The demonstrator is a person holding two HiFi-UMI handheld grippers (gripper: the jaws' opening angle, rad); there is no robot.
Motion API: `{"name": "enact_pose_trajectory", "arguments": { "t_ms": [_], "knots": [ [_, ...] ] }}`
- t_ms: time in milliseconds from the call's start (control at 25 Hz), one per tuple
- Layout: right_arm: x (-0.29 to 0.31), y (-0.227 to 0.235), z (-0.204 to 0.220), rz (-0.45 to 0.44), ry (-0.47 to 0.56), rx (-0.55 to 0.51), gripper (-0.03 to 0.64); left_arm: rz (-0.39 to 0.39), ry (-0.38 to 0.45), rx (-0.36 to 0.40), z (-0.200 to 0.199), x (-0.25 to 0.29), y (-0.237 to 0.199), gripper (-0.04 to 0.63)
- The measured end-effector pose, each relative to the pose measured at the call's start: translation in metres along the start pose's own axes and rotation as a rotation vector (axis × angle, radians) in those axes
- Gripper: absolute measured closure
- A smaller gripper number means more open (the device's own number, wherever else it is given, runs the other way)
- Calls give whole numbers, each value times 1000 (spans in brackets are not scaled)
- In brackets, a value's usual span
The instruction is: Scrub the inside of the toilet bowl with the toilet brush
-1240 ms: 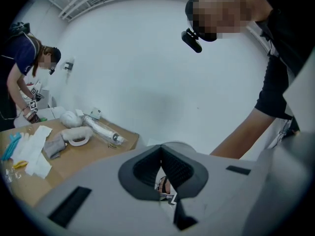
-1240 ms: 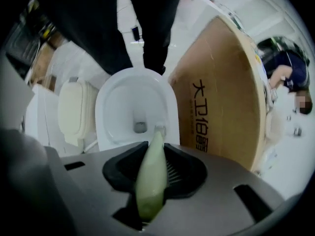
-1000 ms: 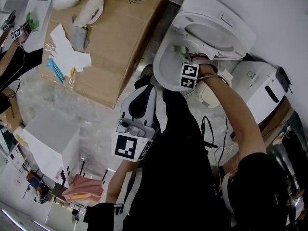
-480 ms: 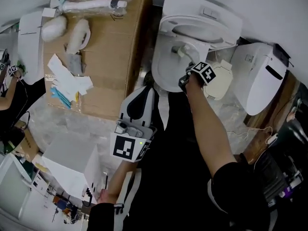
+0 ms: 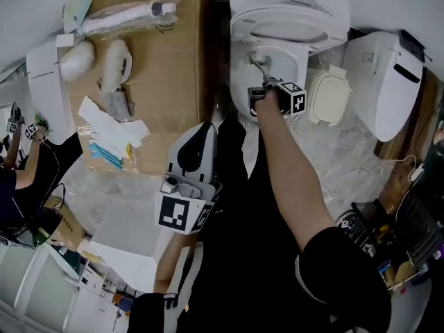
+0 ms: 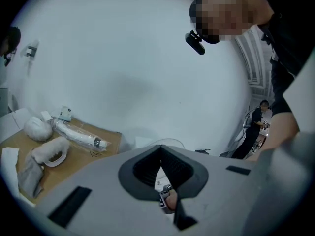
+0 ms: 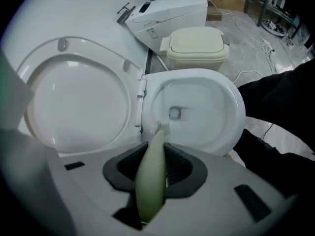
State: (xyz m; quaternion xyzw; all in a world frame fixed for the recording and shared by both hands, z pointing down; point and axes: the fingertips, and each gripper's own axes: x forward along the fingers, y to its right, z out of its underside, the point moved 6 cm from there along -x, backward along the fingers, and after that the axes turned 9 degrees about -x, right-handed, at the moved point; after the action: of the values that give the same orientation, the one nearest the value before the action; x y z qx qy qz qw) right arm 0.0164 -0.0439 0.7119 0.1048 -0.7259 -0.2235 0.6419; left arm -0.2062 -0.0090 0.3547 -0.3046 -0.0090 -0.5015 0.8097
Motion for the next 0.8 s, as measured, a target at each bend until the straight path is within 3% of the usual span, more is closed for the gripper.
{"name": "enact_pose_trajectory", "arguments": {
  "t_ms": [320, 440, 520, 640, 800],
  "knots": [
    [-1, 28, 40, 2, -79, -181, 506, 32, -39, 8, 8, -13, -14, 588],
    [-1, 41, 55, 0, -196, -281, 508, 45, -49, 5, 14, -12, -14, 588],
    [-2, 56, 73, 45, -286, -325, 551, 55, -55, 5, 17, -9, -11, 588],
    [-7, 82, 82, 106, -292, -395, 563, 73, -62, 17, 18, -4, 0, 588],
    [-15, 96, 73, 99, -312, -465, 566, 92, -64, 27, 23, 1, 9, 588]
  ]
}}
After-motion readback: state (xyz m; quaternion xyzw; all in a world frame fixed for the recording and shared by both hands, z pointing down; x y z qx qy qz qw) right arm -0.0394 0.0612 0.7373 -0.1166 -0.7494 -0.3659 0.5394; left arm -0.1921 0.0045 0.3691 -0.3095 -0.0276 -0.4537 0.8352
